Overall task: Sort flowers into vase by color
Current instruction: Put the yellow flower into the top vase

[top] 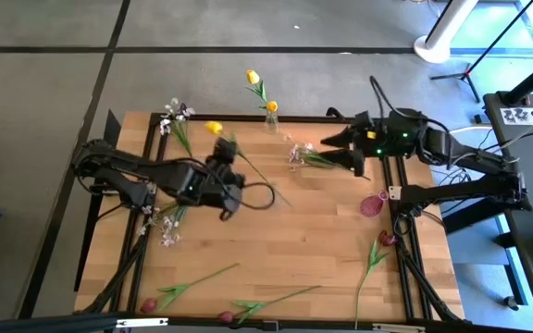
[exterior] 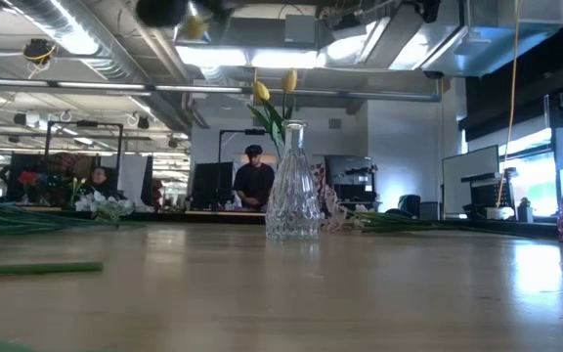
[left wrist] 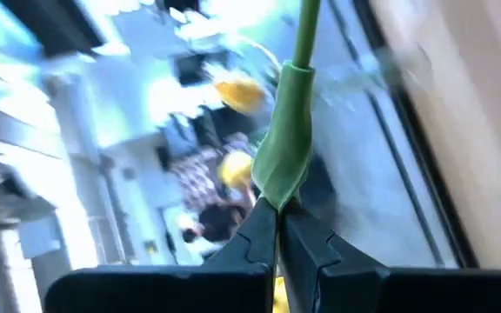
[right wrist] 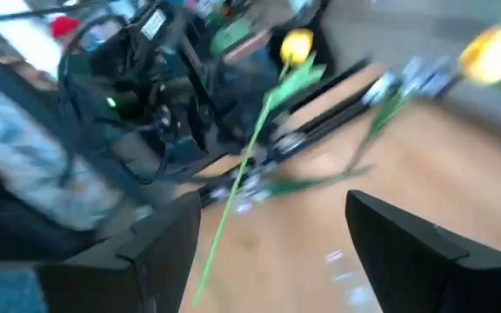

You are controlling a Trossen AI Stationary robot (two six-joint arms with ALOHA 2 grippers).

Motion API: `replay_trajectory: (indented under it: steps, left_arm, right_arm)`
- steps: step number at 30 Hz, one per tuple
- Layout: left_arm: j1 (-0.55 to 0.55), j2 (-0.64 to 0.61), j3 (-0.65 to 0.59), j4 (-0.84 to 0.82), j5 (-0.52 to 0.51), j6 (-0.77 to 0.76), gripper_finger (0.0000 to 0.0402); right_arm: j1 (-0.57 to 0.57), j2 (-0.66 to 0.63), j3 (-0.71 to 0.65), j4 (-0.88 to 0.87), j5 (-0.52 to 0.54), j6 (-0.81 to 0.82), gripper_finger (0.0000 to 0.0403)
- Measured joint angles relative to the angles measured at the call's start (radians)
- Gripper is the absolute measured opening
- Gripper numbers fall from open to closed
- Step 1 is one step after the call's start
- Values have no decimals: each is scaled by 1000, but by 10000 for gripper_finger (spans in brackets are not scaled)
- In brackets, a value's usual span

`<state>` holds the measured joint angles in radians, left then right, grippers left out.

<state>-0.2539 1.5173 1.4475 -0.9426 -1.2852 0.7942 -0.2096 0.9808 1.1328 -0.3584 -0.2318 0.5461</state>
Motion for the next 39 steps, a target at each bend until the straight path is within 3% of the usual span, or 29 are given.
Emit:
replay_trajectory:
  steps: [5, 13, 18, 26, 34, 39]
  left_arm:
    - [-55, 37, 1, 258, -48, 141, 0]
    - [-95, 139, 0, 352, -39, 186, 0]
    - [-94, 152, 0, 418, -22, 224, 0]
    - [-93, 152, 0, 436, 40, 232, 6]
    - [-91, 152, 0, 460, 74, 231, 25]
    - [-92, 152, 0, 501, 100, 230, 36]
  right_arm:
    - [1, 84, 0, 36, -139, 217, 286]
    - [4, 250, 0, 214, -261, 453, 276]
    - [45, 361, -1, 258, -280, 476, 239]
    - [79, 469, -1, 527, -293, 573, 191]
    - [79, 509, -1, 545, -281, 585, 144]
    - [79, 509, -1, 542, -259, 578, 78]
